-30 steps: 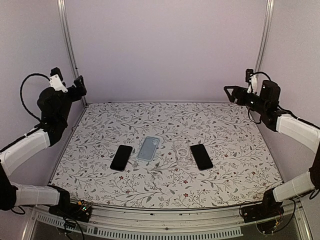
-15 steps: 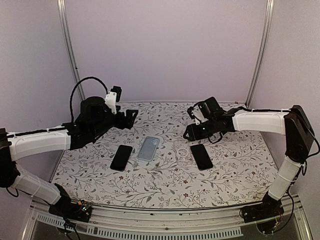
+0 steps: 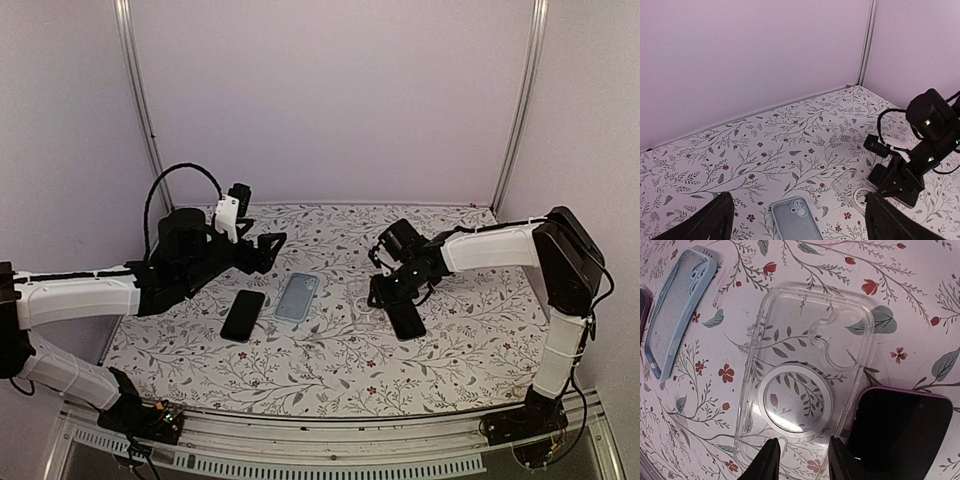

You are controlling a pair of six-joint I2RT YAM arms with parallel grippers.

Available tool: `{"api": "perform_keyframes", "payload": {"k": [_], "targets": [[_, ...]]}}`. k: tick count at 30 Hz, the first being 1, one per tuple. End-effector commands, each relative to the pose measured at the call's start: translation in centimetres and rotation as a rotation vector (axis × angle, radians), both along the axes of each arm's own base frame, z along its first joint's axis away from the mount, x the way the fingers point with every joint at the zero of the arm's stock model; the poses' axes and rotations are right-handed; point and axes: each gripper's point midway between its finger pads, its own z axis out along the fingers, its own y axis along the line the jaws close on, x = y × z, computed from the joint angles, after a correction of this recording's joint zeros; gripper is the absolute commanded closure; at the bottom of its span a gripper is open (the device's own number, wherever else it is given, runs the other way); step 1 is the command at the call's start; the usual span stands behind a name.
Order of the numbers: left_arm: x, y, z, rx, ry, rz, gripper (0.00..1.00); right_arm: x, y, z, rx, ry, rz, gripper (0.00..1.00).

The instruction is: Put the phone into the phone case

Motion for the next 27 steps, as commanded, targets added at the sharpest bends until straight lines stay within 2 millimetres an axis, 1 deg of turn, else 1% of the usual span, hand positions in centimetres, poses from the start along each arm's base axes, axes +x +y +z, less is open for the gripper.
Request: {"api": "perform_keyframes", "payload": {"k": [1,4,10,16,18,21,23,27], "targets": [[-0.7,-0.5,0.9,0.008,-0.049,-0.014,0.08,-1.2,0.0,-1.8,-0.042,0.059,-0.001,0.65],[-0.8,-0.6,0.8,0.014,-0.049,-0.012,0.07,-1.2,-0.7,-2.0,-0.076,0.054,-0.018,0.65],[-1.1,-1.0,0.8,0.016,-0.051,-0.023,0.07,-1.7,-1.0,-1.8,-0.096,0.062,-0.014,0.65],[-1.1,-1.1,0.5,0.023,-0.048,-0.022,0.07,-1.1,-1.0,0.9,-0.078,0.004,-0.025,0.65],[-1.1,-1.2,0.3,0.025,-0.045,-0.022,0.07,-1.1,-1.3,1.4,-0.084,-0.006,-0.032,0.64],[-1.0,-1.2,0.3,0.027,-0.043,-0.023,0.07,-1.3,-1.5,1.3,-0.09,-0.003,-0.032,0.64],[-1.0,-1.3,0.2,0.027,-0.041,-0.025,0.07,-1.4,-1.6,0.6,-0.1,0.012,-0.028,0.64],[-1.0,-1.4,0.1,0.033,-0.037,-0.025,0.07,-1.5,-0.7,-0.7,-0.085,0.043,-0.007,0.64]]}}
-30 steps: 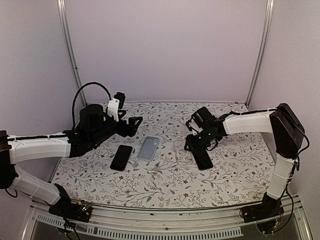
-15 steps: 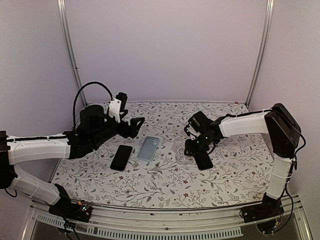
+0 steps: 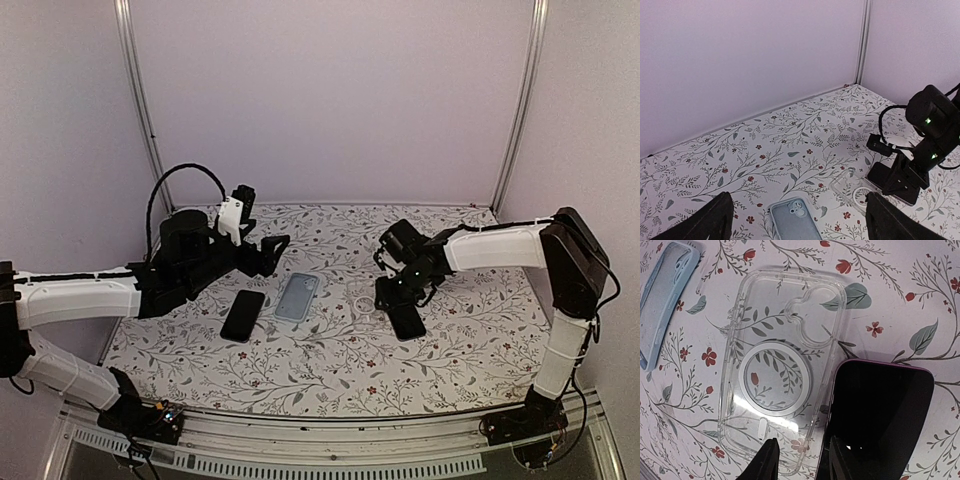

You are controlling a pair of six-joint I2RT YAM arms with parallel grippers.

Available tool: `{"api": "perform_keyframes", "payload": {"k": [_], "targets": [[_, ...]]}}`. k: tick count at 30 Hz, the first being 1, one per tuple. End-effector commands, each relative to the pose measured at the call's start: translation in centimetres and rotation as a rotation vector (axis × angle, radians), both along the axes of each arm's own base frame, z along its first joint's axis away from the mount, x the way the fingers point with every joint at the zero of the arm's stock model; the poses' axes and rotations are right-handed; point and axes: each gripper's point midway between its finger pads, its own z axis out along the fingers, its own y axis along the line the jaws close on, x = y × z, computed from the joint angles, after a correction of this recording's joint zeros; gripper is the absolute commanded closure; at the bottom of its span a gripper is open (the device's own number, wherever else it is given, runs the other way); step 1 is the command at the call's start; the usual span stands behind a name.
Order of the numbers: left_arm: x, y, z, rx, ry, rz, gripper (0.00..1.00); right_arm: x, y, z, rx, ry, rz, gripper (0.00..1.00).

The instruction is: Put the phone into the phone case

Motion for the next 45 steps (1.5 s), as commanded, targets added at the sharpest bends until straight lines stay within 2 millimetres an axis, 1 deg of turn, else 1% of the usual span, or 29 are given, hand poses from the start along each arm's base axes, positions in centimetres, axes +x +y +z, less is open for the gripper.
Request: {"api": "perform_keyframes", "payload": {"k": [1,4,8,9,11,15,17,19,21,25,26,28,30,32,35,41,42,45], "targets": [[-0.3,-0.5,-0.3,0.009,-0.004,-0.008,0.07,-0.1,1.1,-0.7,0.013,0.023,0.017,0.64],[-0.4,-0.7,-0.2,0.01,-0.006,-0.013,0.07,0.1,1.4,-0.8,0.021,0.028,0.02,0.65],[-0.5,-0.8,-0.1,0.008,-0.007,-0.019,0.07,0.3,2.3,0.1,0.037,0.01,0.031,0.66],[-0.5,-0.8,-0.1,0.008,-0.007,-0.02,0.07,0.4,2.3,0.0,0.037,0.01,0.033,0.66],[-0.5,-0.8,-0.2,0.009,-0.005,-0.021,0.07,0.3,2.3,-0.5,0.029,0.021,0.034,0.67],[-0.6,-0.8,-0.1,0.011,-0.007,-0.018,0.07,-0.5,2.4,-2.7,0.02,0.08,0.053,0.67],[-0.6,-0.8,-0.1,0.01,-0.008,-0.017,0.07,-0.6,2.2,-3.3,0.006,0.089,0.05,0.66],[-0.6,-0.8,-0.1,0.012,-0.009,-0.017,0.07,-0.5,2.0,-3.4,-0.006,0.085,0.04,0.66],[-0.6,-0.9,-0.1,0.011,-0.01,-0.018,0.07,-0.3,1.8,-2.8,-0.011,0.068,0.031,0.65],[-0.6,-1.0,-0.2,0.012,-0.008,-0.022,0.07,0.4,1.5,-0.2,-0.013,0.01,0.019,0.65],[-0.7,-1.0,-0.2,0.013,-0.007,-0.024,0.07,0.5,1.5,0.8,-0.005,-0.011,0.018,0.65],[-0.6,-1.0,-0.2,0.013,-0.007,-0.024,0.07,0.8,1.2,1.8,-0.01,-0.039,0.01,0.65],[-0.6,-1.0,-0.3,0.014,-0.006,-0.023,0.07,1.0,0.3,1.9,-0.037,-0.062,-0.007,0.65],[-0.7,-1.1,-0.2,0.014,-0.007,-0.024,0.07,0.7,0.1,1.5,-0.049,-0.055,-0.007,0.65],[-0.7,-1.0,-0.2,0.015,-0.007,-0.022,0.07,0.4,0.2,0.6,-0.046,-0.028,-0.001,0.65],[-0.8,-1.1,-0.1,0.019,-0.011,-0.023,0.07,0.5,-0.2,-1.9,-0.099,-0.001,-0.005,0.65],[-0.8,-1.1,-0.1,0.019,-0.012,-0.023,0.06,0.5,-0.3,-2.2,-0.108,0.003,-0.006,0.64],[-0.9,-1.1,0.0,0.02,-0.015,-0.025,0.06,0.3,-0.3,-3.1,-0.117,0.021,-0.002,0.58]]}}
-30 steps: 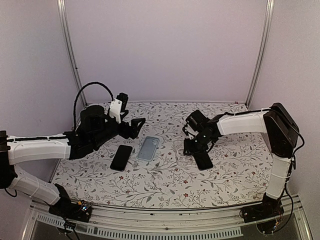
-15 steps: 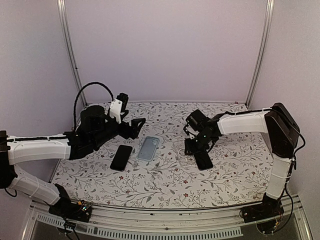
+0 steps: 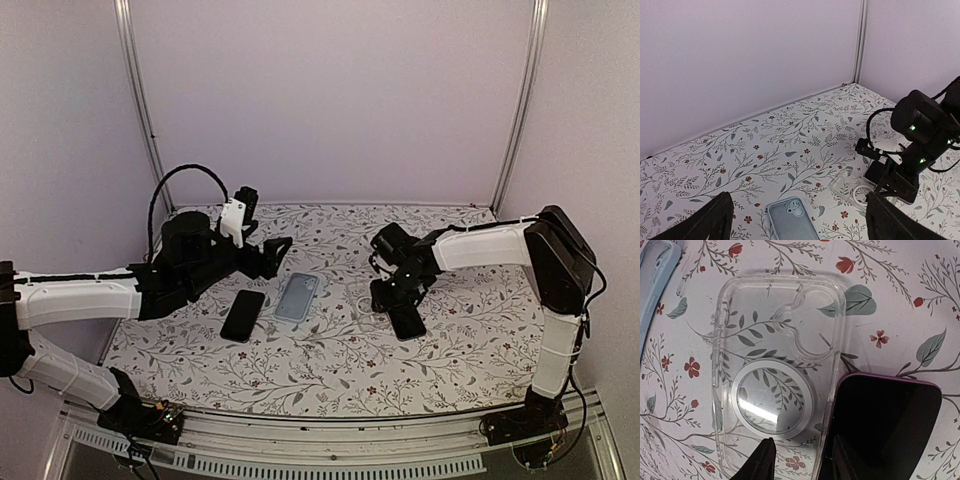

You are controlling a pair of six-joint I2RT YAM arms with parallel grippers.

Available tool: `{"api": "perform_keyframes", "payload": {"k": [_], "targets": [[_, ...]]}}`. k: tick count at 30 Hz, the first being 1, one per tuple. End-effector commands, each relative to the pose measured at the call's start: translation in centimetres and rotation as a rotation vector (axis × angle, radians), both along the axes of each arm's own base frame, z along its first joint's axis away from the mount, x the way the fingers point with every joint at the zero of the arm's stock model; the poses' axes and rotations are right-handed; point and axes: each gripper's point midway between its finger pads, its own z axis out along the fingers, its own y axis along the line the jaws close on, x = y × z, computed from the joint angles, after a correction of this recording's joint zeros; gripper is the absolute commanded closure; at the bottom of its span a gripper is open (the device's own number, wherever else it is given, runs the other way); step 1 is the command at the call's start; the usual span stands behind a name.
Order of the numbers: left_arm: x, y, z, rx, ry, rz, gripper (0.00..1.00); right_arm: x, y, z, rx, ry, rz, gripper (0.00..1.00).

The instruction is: Put the phone into the phone case

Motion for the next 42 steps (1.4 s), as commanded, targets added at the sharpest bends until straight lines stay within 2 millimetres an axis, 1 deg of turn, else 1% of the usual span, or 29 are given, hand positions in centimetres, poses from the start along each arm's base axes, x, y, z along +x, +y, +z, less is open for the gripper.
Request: {"api": "perform_keyframes", "payload": {"k": [1,2,5,12,15,16,18,21,22,24,25,27,29,30,31,32,33,35,36,37,40,42], "targets": [[-0.5,-0.7,0.0,0.01,-0.011,-0.019,0.06,-0.7,-0.5,-2.0,-0.045,0.037,0.005,0.58],[-0.5,-0.7,0.1,0.01,-0.011,-0.02,0.06,-0.9,-0.4,-2.4,-0.044,0.048,0.011,0.58],[-0.5,-0.7,0.1,0.011,-0.012,-0.019,0.06,-1.7,1.0,-3.1,0.019,0.099,0.046,0.59],[-0.5,-0.6,0.2,0.014,-0.018,-0.015,0.06,-2.3,3.8,-2.1,0.092,0.101,0.124,0.62],[-0.5,-0.6,0.1,0.015,-0.015,-0.014,0.06,-1.8,3.6,-2.1,0.071,0.077,0.118,0.62],[-0.6,-0.7,0.0,0.014,-0.015,-0.017,0.06,-1.5,3.3,-2.3,0.057,0.07,0.109,0.64],[-0.6,-0.7,0.0,0.012,-0.012,-0.02,0.06,-1.3,2.9,-2.6,0.033,0.064,0.098,0.73],[-0.7,-0.9,-0.2,0.01,-0.004,-0.025,0.06,-1.2,2.4,-3.3,0.013,0.075,0.092,0.98],[-0.7,-1.0,-0.3,0.008,0.0,-0.029,0.06,-1.2,2.4,-3.3,0.011,0.072,0.091,1.0],[-0.7,-1.2,-0.9,0.009,0.016,-0.033,0.07,-0.8,2.5,-2.6,0.019,0.048,0.089,1.0],[-0.6,-1.4,-1.3,0.015,0.027,-0.035,0.08,-0.5,2.7,-2.1,0.03,0.028,0.091,1.0],[-0.6,-1.8,-2.0,0.03,0.049,-0.045,0.09,0.0,3.4,-0.3,0.076,-0.03,0.122,1.0],[-0.5,-2.3,-2.3,0.042,0.063,-0.058,0.09,0.5,3.9,2.6,0.131,-0.118,0.165,1.0],[-0.5,-2.4,-2.4,0.046,0.067,-0.065,0.09,0.6,3.9,3.5,0.145,-0.155,0.174,1.0],[-0.6,-2.6,-2.4,0.047,0.069,-0.074,0.09,0.8,4.0,4.7,0.165,-0.202,0.19,1.0],[-0.8,-2.9,-2.4,0.042,0.074,-0.091,0.1,0.7,3.9,5.3,0.176,-0.235,0.201,1.0],[-1.0,-3.1,-2.5,0.036,0.079,-0.107,0.09,0.7,3.9,7.0,0.206,-0.29,0.22,1.0],[-1.4,-3.5,-2.5,0.019,0.085,-0.14,0.07,0.3,4.2,8.9,0.255,-0.372,0.247,1.0],[-1.6,-3.8,-2.5,0.009,0.089,-0.158,0.06,0.1,4.4,10.7,0.284,-0.432,0.258,1.0],[-1.8,-4.0,-2.5,-0.004,0.096,-0.173,0.04,-0.2,4.7,11.6,0.298,-0.473,0.262,1.0],[-2.5,-4.7,-2.6,-0.052,0.117,-0.223,0.02,-0.5,5.4,15.4,0.28,-0.659,0.233,1.0],[-3.3,-5.2,-2.2,-0.096,0.119,-0.273,0.01,-0.4,5.4,16.9,0.241,-0.741,0.19,1.0]]}}
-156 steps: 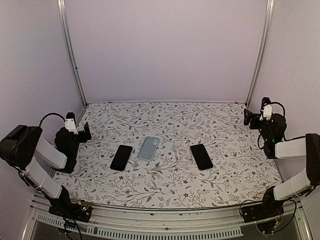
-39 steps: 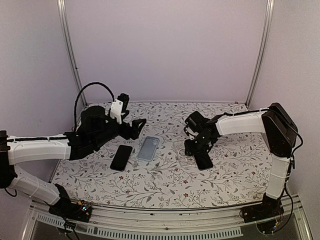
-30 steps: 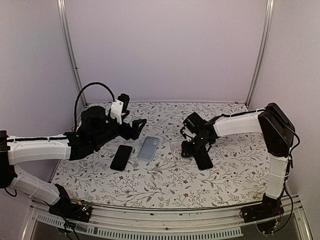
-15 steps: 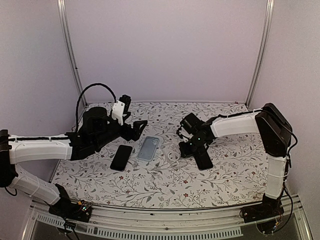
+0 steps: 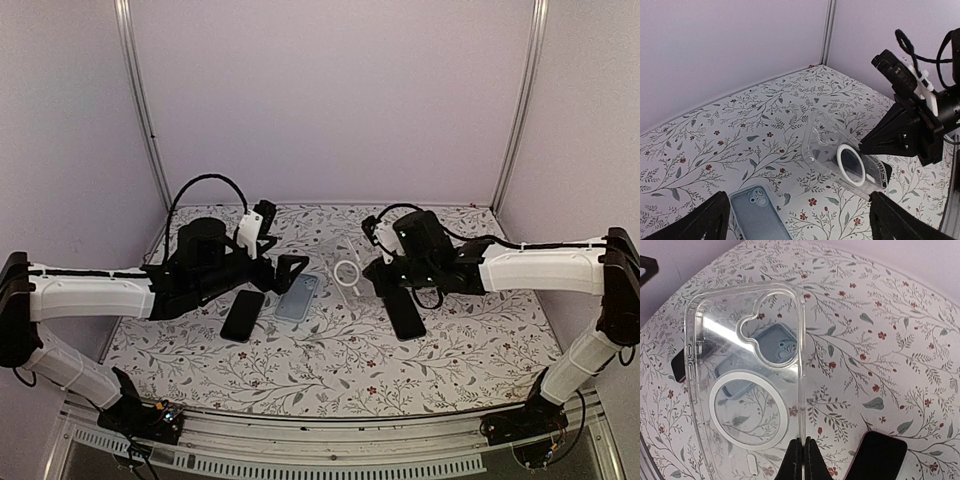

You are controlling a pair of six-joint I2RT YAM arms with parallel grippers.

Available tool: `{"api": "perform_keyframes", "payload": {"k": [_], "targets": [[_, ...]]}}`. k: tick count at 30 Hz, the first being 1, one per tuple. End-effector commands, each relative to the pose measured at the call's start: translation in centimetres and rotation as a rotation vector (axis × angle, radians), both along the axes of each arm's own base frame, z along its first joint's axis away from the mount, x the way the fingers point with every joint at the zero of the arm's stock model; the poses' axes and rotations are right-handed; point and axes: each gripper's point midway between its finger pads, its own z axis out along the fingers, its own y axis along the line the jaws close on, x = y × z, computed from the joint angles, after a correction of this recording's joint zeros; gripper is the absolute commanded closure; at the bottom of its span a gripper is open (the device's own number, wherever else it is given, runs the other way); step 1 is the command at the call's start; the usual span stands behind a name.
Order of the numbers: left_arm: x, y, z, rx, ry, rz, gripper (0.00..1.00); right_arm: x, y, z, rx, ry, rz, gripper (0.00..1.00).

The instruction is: Put the phone into the phone case

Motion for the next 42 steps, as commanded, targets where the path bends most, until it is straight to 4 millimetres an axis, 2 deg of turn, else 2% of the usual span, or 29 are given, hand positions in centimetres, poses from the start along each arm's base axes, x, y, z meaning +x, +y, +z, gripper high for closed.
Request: {"api": "perform_keyframes", "payload": {"k": [1,5,6,9,12,14,17,20,23,26,29,32,35,37,42], "targets": [[-2.2,-2.1,1.4,-0.132,0.009,-0.137,0.01,1.0,1.2,5.7,0.05,-0.266,-0.108,1.0],[-3.3,-1.1,2.5,-0.248,-0.027,-0.144,0.01,1.3,0.4,8.3,0.153,-0.314,-0.182,1.0],[-3.6,-0.7,2.2,-0.27,-0.025,-0.141,0.01,1.2,0.5,9.2,0.186,-0.323,-0.178,1.0],[-3.8,-0.9,2.1,-0.309,-0.009,-0.15,0.01,0.2,1.6,10.9,0.255,-0.337,-0.147,1.0],[-4.1,-1.8,1.5,-0.315,0.024,-0.178,0.01,-0.9,3.1,11.6,0.278,-0.345,-0.103,1.0],[-4.4,-2.1,1.5,-0.34,0.034,-0.195,0.02,-1.3,3.9,11.5,0.276,-0.342,-0.084,1.0],[-4.4,-1.2,2.2,-0.387,0.008,-0.167,0.02,-1.7,4.5,10.9,0.274,-0.328,-0.06,1.0],[-4.4,-0.7,2.6,-0.397,-0.013,-0.149,0.02,-2.0,4.9,11.2,0.295,-0.316,-0.042,1.0],[-4.2,-1.1,2.2,-0.393,0.005,-0.155,0.03,-2.7,5.7,11.5,0.31,-0.308,-0.013,1.0],[-4.3,-1.3,2.2,-0.402,0.015,-0.168,0.04,-3.5,6.7,10.9,0.299,-0.3,0.016,1.0],[-4.6,-0.4,3.0,-0.425,-0.029,-0.15,0.04,-3.6,6.8,10.2,0.286,-0.289,0.019,1.0],[-4.5,0.6,4.0,-0.445,-0.08,-0.117,0.04,-3.8,7.1,10.6,0.296,-0.289,0.034,1.0],[-4.2,0.5,4.0,-0.428,-0.079,-0.103,0.04,-4.4,7.8,10.7,0.287,-0.3,0.064,1.0],[-4.0,0.4,3.8,-0.42,-0.068,-0.096,0.09,-5.1,8.5,10.5,0.269,-0.312,0.094,1.0],[-4.0,1.3,4.5,-0.442,-0.094,-0.068,0.43,-5.5,8.8,10.0,0.243,-0.323,0.12,1.0]]}}
